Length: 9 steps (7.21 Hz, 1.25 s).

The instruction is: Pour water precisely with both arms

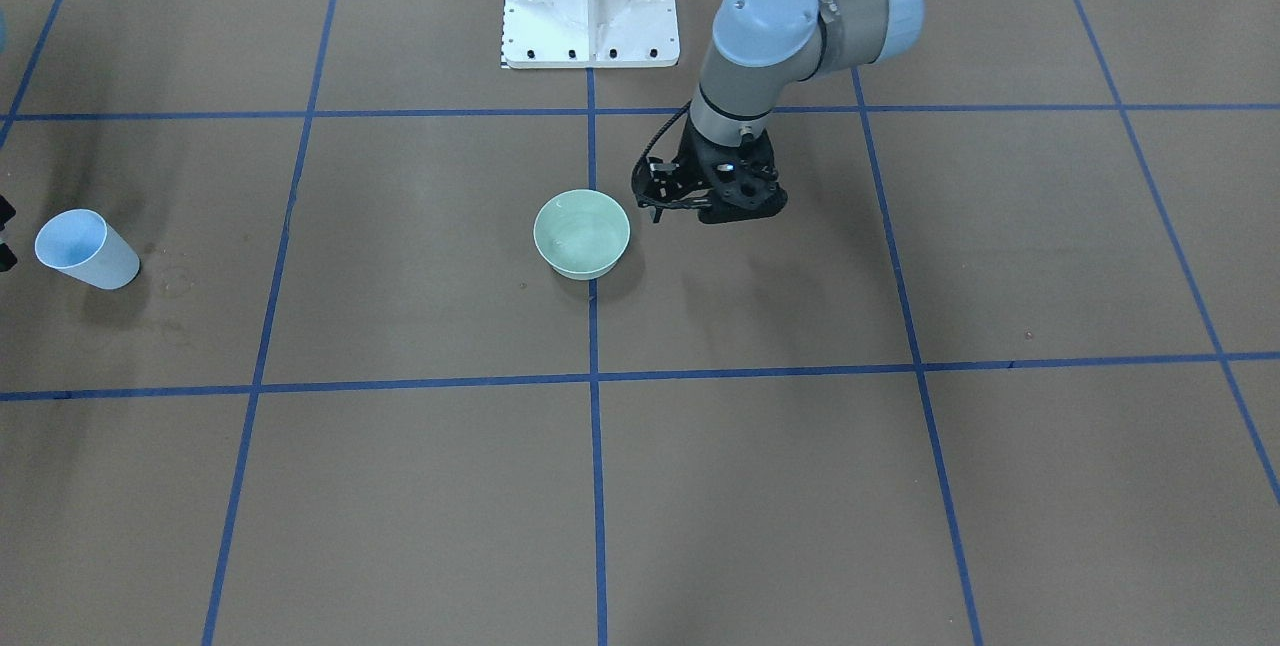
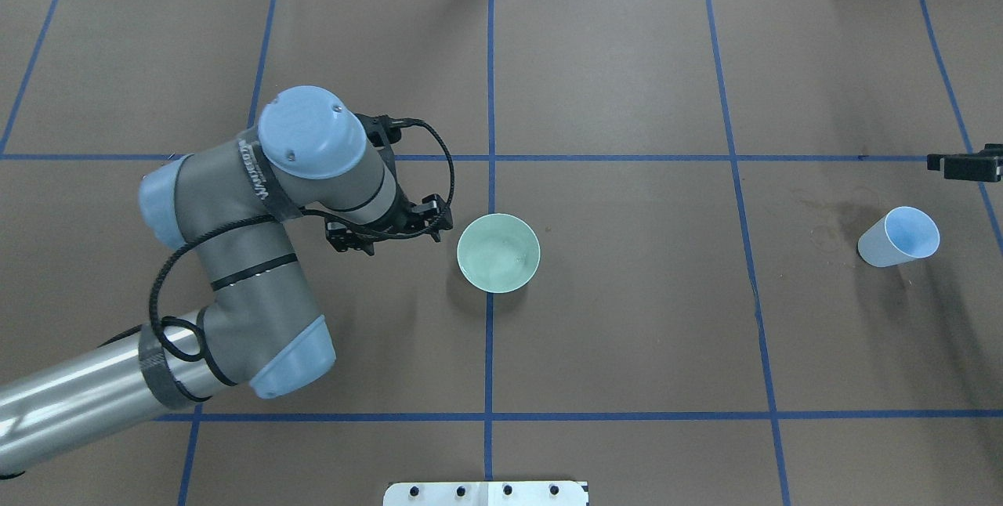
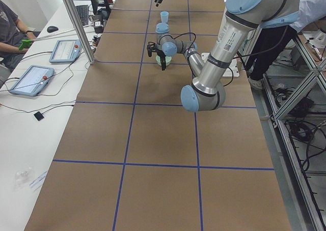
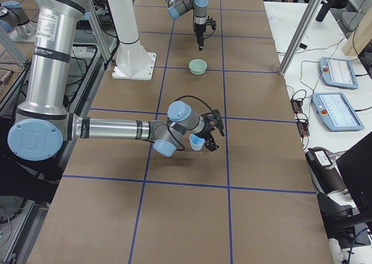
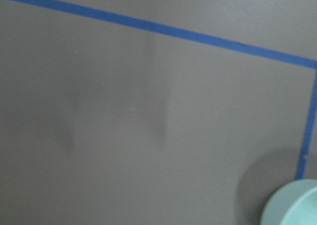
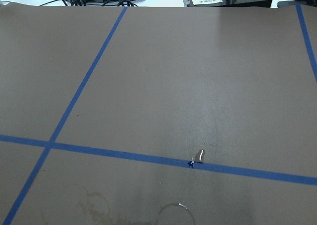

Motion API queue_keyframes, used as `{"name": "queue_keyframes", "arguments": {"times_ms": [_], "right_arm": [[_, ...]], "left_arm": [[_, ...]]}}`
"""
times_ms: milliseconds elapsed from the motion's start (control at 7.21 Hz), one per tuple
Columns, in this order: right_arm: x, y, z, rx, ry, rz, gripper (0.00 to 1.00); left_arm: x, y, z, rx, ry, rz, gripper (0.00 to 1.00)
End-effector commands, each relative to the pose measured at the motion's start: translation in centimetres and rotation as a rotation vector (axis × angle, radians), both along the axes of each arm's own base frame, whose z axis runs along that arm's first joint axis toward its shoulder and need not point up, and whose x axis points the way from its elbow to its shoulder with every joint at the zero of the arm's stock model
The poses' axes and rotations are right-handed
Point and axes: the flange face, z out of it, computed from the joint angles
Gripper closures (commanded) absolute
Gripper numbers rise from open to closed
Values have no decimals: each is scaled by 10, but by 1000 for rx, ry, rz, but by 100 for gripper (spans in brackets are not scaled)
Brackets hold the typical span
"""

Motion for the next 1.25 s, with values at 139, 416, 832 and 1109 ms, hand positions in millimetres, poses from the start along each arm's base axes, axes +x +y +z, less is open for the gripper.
{"name": "queue_keyframes", "arguments": {"times_ms": [139,416,832,1109], "right_arm": [[49,-37,-15,-84,-9,-154,1],[50,-36,-13,-82,-7,-152,1],[50,-35,-14,-79,-10,-153,1],[50,-34,-19,-76,-17,-149,1]], "left_arm": [[42,11,-11,-16,-15,27,1],[58,7,-3,-5,2,28,2],[64,4,-4,-18,1,18,87],[64,5,-7,-12,8,22,100]]}}
